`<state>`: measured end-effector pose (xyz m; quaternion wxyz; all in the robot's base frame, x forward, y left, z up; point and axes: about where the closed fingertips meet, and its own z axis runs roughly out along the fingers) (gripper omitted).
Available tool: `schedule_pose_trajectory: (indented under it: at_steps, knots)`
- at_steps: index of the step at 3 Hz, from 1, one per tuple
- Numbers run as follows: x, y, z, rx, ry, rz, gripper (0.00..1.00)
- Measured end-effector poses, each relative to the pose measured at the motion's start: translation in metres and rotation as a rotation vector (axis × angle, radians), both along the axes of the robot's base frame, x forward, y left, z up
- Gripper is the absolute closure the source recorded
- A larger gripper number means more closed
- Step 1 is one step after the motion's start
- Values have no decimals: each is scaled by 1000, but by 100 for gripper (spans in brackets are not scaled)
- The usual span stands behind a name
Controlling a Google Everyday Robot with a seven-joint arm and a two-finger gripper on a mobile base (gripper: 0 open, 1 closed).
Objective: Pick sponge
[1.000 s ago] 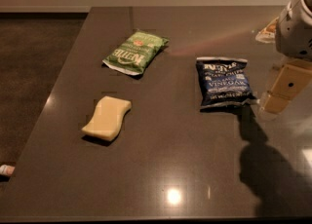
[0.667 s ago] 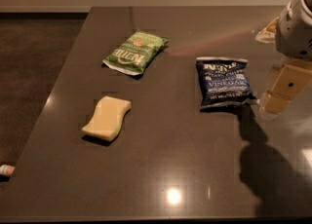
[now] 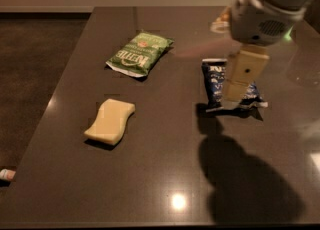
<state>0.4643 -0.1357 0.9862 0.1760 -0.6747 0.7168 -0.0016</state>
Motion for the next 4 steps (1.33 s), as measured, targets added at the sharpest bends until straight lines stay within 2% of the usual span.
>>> schedule_pose_trajectory:
  at_steps: [1,2,3,4]
  knots:
    - [7,84,-7,7,7,159,0]
    - [2,156,-33,-21,32,303,0]
    - [-2,216,-84,-88,96,429,0]
    - [1,235,-114,-135,138,481,0]
